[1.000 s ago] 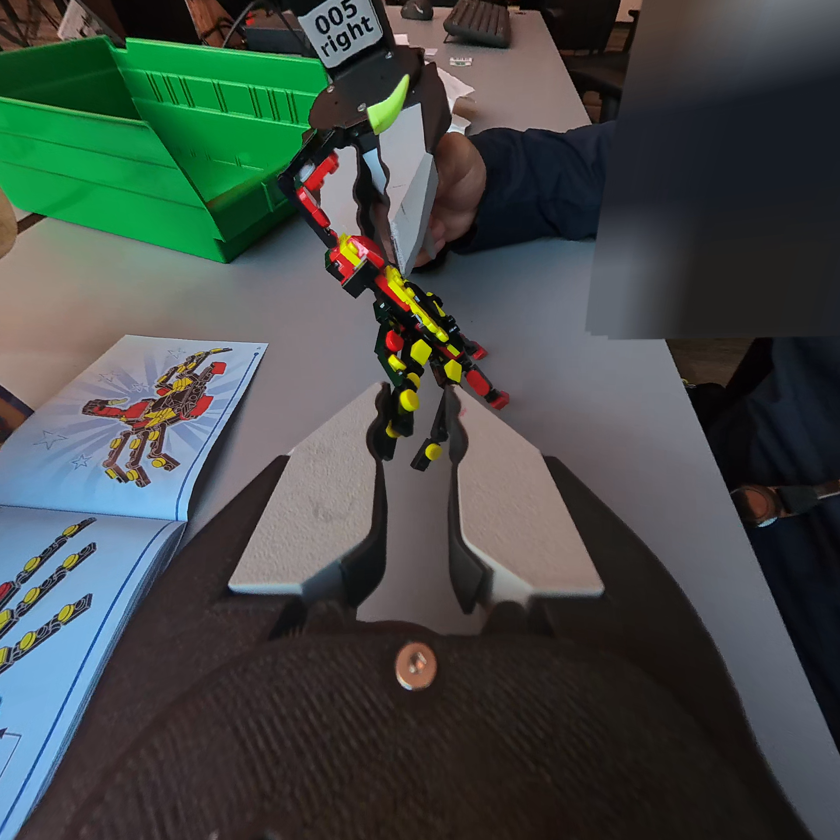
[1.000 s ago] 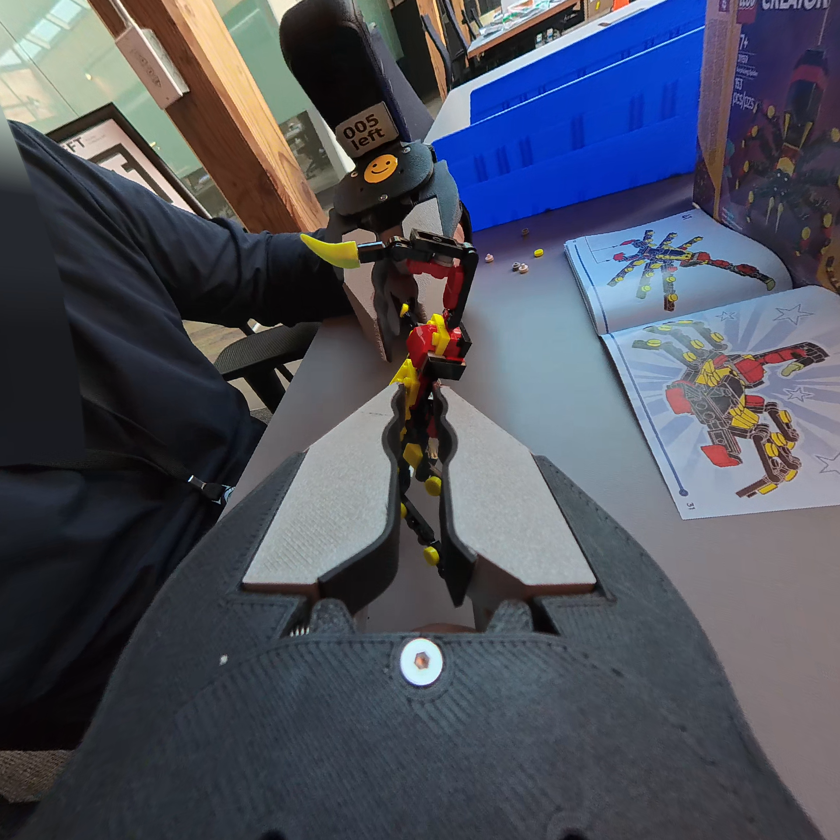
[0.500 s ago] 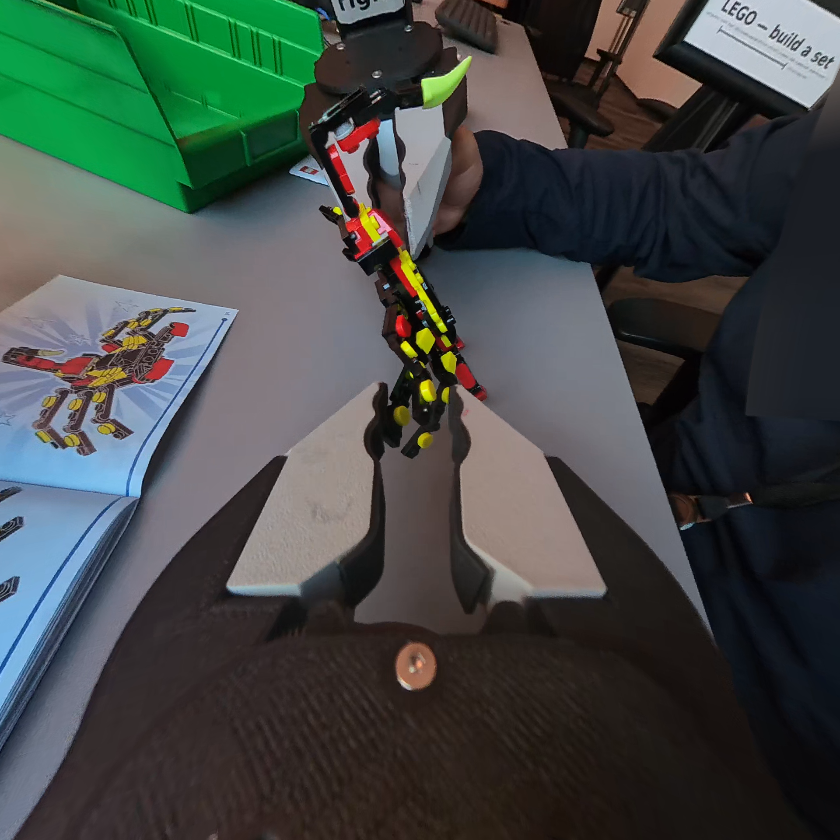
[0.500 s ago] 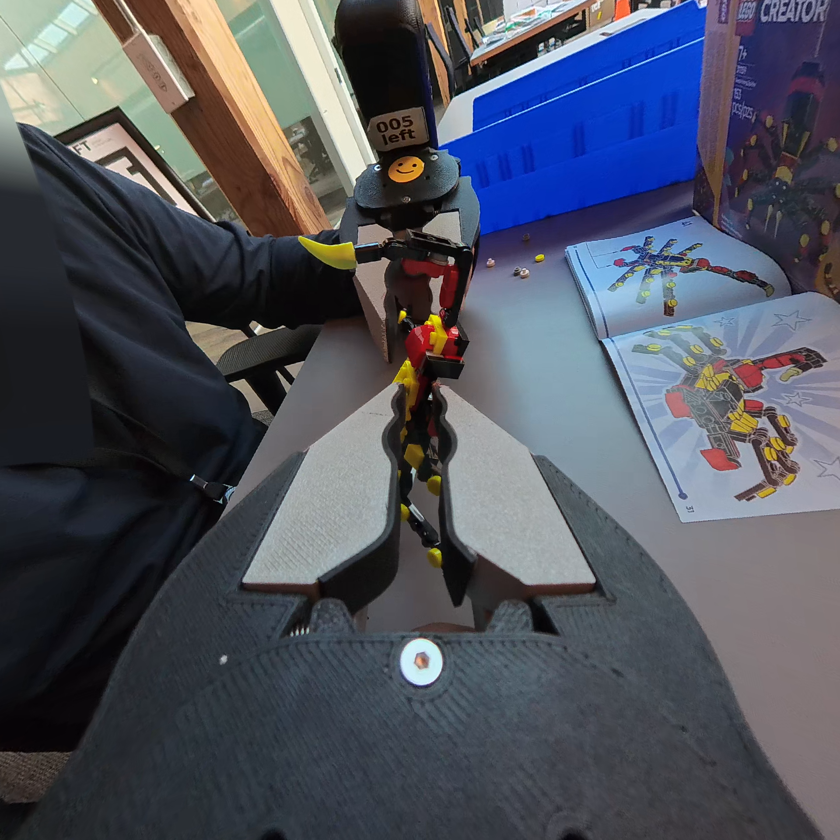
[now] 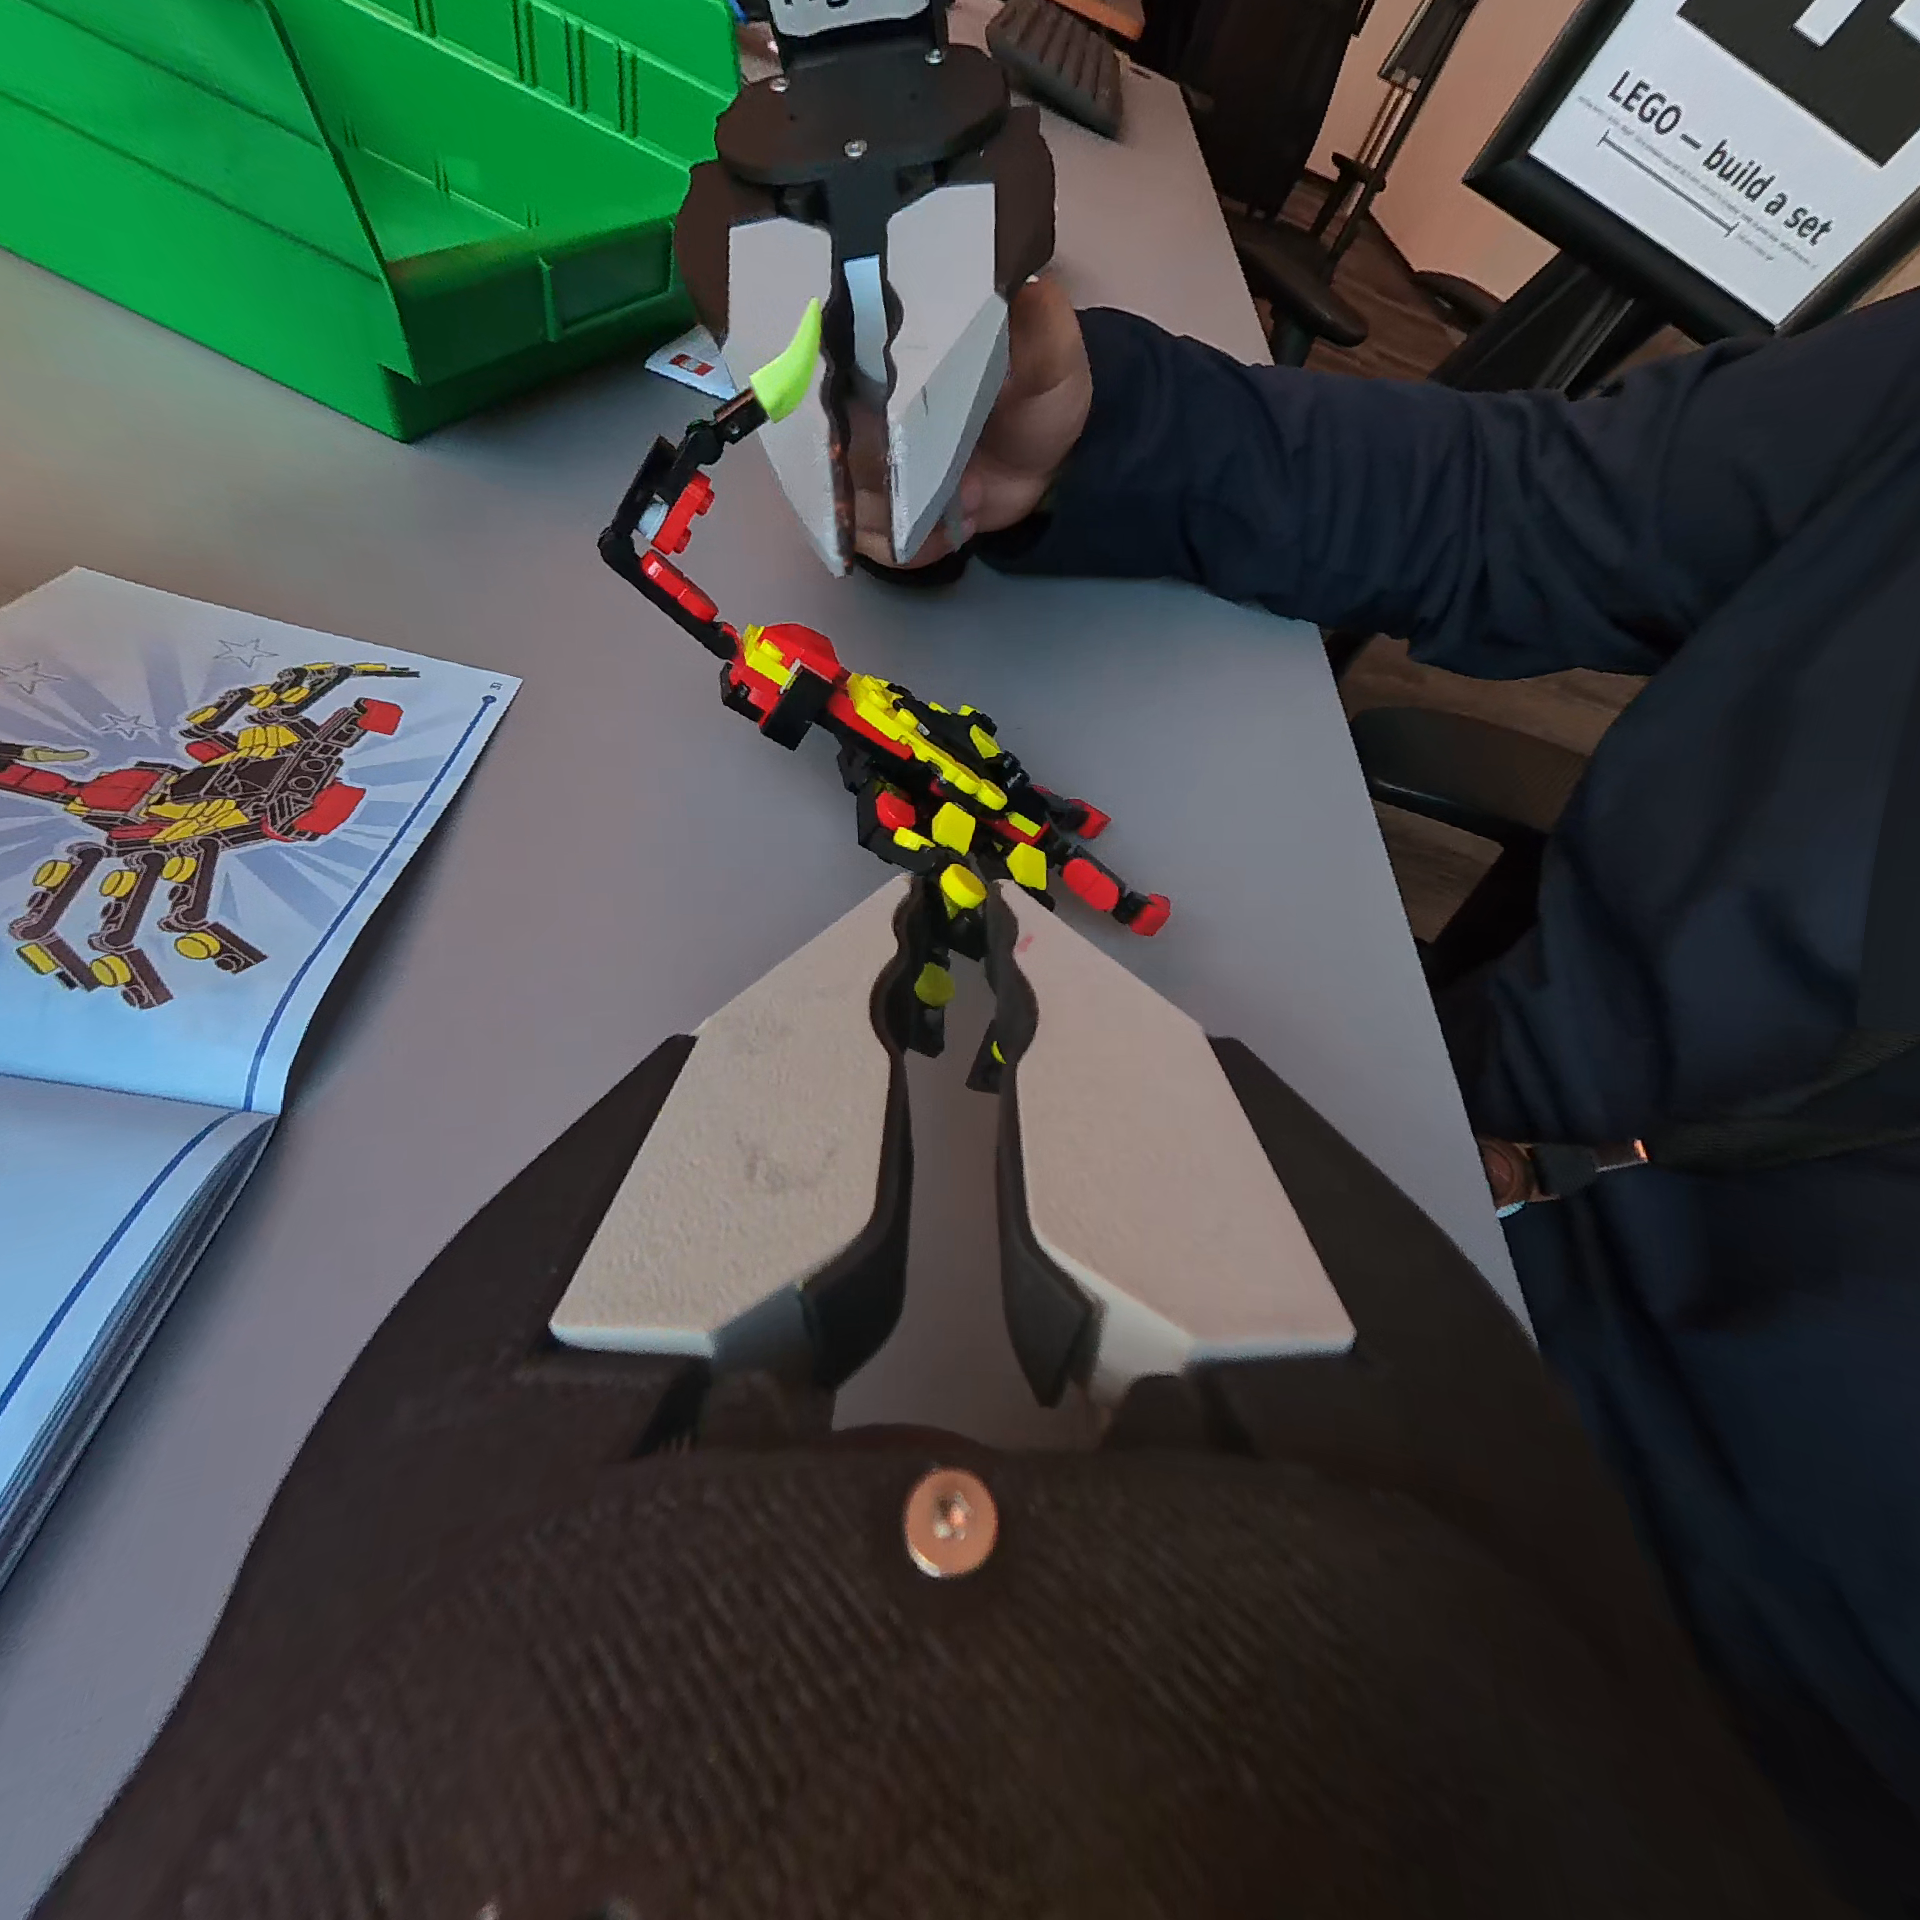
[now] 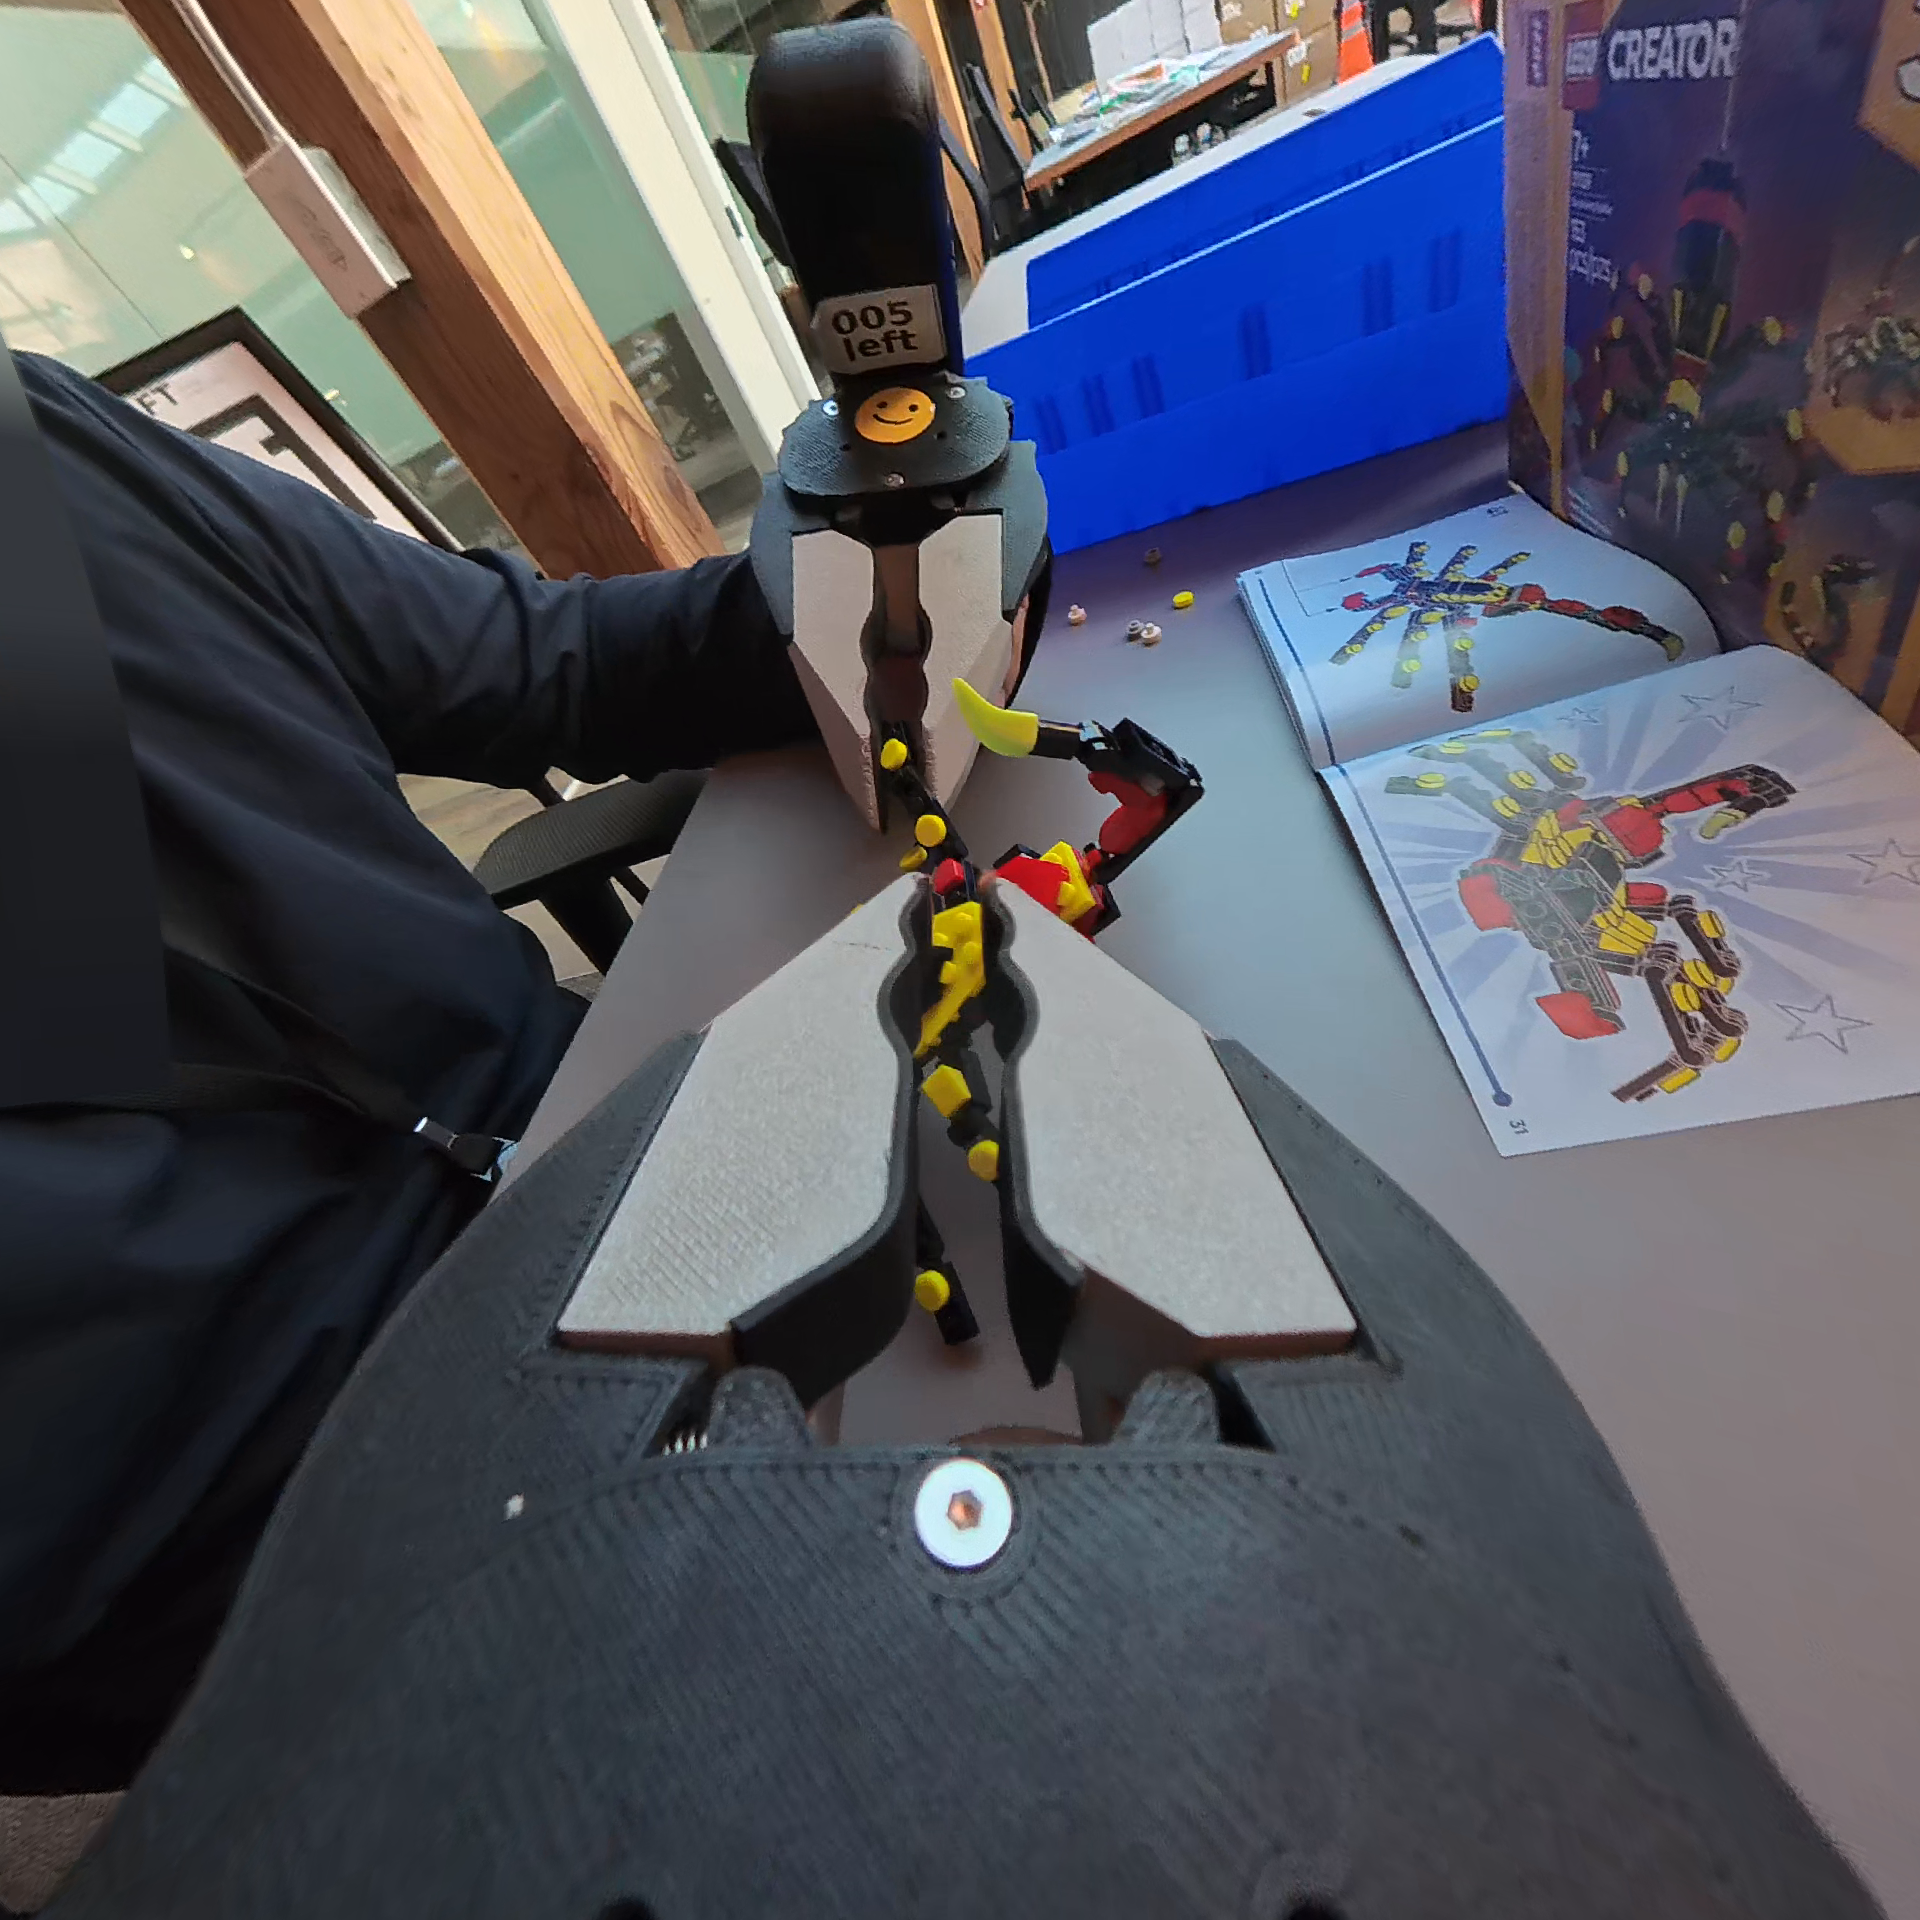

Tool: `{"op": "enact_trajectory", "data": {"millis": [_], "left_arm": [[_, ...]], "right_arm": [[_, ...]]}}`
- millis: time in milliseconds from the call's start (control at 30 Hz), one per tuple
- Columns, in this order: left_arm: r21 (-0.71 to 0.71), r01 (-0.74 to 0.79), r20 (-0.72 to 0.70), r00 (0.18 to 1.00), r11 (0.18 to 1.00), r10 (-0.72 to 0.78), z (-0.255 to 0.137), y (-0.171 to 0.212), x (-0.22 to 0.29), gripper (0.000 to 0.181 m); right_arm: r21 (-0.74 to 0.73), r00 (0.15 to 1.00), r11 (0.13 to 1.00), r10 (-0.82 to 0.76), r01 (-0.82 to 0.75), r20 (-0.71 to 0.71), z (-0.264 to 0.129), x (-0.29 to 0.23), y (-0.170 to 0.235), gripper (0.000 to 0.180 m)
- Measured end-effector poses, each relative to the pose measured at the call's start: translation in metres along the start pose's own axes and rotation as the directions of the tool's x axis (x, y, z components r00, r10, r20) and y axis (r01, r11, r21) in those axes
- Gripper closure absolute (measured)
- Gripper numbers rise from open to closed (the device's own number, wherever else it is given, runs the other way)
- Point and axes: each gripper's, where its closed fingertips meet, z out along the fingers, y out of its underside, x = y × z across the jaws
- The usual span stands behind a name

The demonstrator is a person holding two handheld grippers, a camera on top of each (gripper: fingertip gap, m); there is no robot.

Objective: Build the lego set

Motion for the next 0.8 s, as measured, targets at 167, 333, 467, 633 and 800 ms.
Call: {"op": "enact_trajectory", "data": {"millis": [167,333,467,633,800], "left_arm": [[0.008,0.035,0.027,0.999,0.999,-0.035,-0.001,-0.001,-0.007,0.175],[0.03,0.096,0.055,0.994,0.995,-0.098,-0.004,-0.003,-0.016,0.175],[0.055,0.163,0.102,0.98,0.985,-0.168,-0.007,-0.004,-0.03,0.172],[0.052,0.151,0.23,0.96,0.987,-0.159,-0.014,-0.001,-0.05,0.171],[0.001,0.087,0.318,0.944,0.996,-0.083,-0.015,0.003,-0.057,0.169]], "right_arm": [[-0.067,0.998,0.998,0.006,-0.009,-0.055,0.005,0.01,0.012,0.161],[-0.119,0.998,0.993,0.016,-0.022,-0.056,0.009,0.01,0.02,0.154],[-0.164,0.998,0.985,0.059,-0.062,-0.025,0.012,0.006,0.028,0.154],[-0.152,0.997,0.987,0.039,-0.047,-0.06,0.009,0.011,0.026,0.155],[-0.147,0.989,0.989,-0.008,-0.015,-0.151,0.001,0.026,0.024,0.155]]}}
